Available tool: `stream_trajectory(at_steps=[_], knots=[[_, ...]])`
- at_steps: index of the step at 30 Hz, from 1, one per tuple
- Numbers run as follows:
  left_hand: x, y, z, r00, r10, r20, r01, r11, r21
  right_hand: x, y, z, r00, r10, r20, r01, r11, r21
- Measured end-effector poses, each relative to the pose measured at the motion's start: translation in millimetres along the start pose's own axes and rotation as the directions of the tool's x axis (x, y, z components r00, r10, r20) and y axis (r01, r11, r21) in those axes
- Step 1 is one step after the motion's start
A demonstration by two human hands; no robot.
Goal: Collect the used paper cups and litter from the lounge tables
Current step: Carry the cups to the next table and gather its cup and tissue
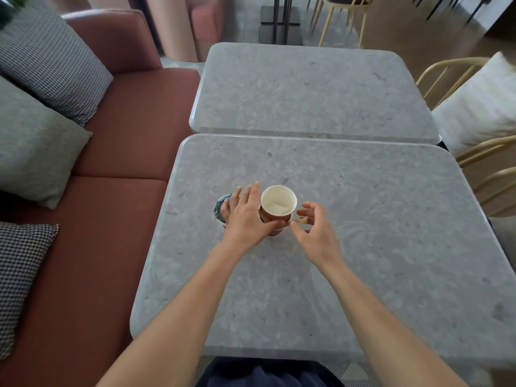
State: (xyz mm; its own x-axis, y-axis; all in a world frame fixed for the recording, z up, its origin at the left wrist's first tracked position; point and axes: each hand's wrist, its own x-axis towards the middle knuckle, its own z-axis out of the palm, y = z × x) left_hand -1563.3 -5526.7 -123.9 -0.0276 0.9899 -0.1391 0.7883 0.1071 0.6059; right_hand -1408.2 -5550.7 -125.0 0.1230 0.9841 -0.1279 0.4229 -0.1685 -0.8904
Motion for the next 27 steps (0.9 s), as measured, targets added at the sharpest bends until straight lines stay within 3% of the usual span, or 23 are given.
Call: stream_trajectory(at_steps=[3,5,7,9,13,16,19,22,27], knots=[[-8,-7,-7,0.988,0.032,-0.153,-0.05,0.992,-0.115,1,6,4,0.999,0.016,0.051,-0.015,1.0,-0.008],[-17,-14,-12,0.969,-0.039,-0.244,-0.036,0.954,-0.297,2,11,8,0.994,0.033,0.099,-0.034,0.999,0.007],[-25,-22,-17,0.959,-0.132,-0.25,-0.001,0.882,-0.47,3,16,13,0.988,0.055,0.148,-0.056,0.998,0.004],[-32,-30,-19,0.94,-0.18,-0.288,-0.013,0.829,-0.559,4,22,19,0.984,0.05,0.173,-0.051,0.999,0.005],[-40,-33,-23,0.866,-0.082,-0.493,-0.209,0.837,-0.506,6,32,30,0.986,0.022,0.166,-0.026,0.999,0.024],[-39,-35,-24,0.832,-0.044,-0.554,-0.273,0.835,-0.477,10,37,36,0.989,-0.013,0.145,0.006,0.999,0.049],[-37,-47,-17,0.858,-0.138,-0.494,-0.177,0.824,-0.538,15,38,40,0.99,-0.032,0.134,0.019,0.995,0.099],[-36,-60,-5,0.907,-0.26,-0.331,0.006,0.793,-0.609,20,37,45,0.989,-0.045,0.142,0.023,0.989,0.148],[-25,-70,14,0.946,-0.253,-0.205,0.086,0.803,-0.59,25,40,53,0.99,-0.071,0.12,0.051,0.985,0.165]])
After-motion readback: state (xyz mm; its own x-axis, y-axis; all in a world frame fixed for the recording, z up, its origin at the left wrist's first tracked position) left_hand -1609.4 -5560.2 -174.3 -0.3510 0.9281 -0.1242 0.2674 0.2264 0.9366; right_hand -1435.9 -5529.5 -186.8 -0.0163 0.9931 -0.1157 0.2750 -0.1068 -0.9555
